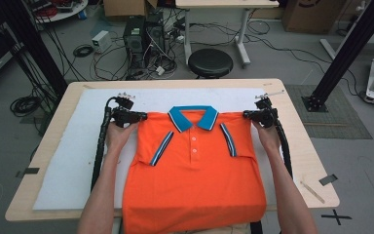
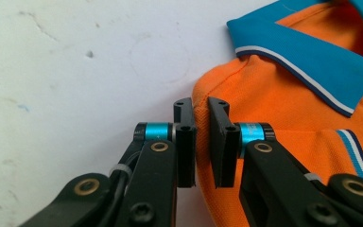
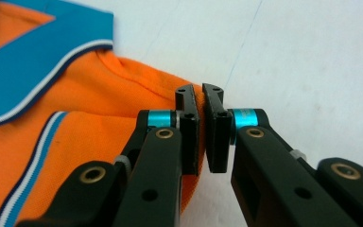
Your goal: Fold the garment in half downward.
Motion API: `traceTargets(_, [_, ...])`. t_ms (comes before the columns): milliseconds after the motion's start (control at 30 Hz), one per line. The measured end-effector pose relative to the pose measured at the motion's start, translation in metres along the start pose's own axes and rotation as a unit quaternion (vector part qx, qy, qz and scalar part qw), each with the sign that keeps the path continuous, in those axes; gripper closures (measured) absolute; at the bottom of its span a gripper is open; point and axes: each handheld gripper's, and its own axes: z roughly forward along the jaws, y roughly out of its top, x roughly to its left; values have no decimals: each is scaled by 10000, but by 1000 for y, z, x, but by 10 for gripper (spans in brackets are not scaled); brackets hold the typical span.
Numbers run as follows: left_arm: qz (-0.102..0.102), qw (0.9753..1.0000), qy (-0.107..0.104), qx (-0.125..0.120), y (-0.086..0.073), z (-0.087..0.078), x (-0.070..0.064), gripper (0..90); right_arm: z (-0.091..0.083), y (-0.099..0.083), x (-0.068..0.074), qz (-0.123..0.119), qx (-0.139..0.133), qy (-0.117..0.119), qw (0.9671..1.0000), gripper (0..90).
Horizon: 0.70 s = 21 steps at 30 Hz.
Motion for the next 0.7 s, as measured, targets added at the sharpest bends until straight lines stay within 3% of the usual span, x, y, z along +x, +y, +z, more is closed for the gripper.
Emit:
traceTargets(233, [-56, 9997, -21, -252, 17, -3, -2, 820, -4, 18, -2, 6, -96, -96, 9999, 878])
traceTargets(533, [-155, 9996, -57, -239, 2, -1, 0, 820, -3, 8, -1, 14, 2, 13, 10000, 876])
traceTargets(700, [-49, 9995, -134, -265, -5, -5, -5, 820, -8, 2, 2, -53, -13, 91, 9999, 876])
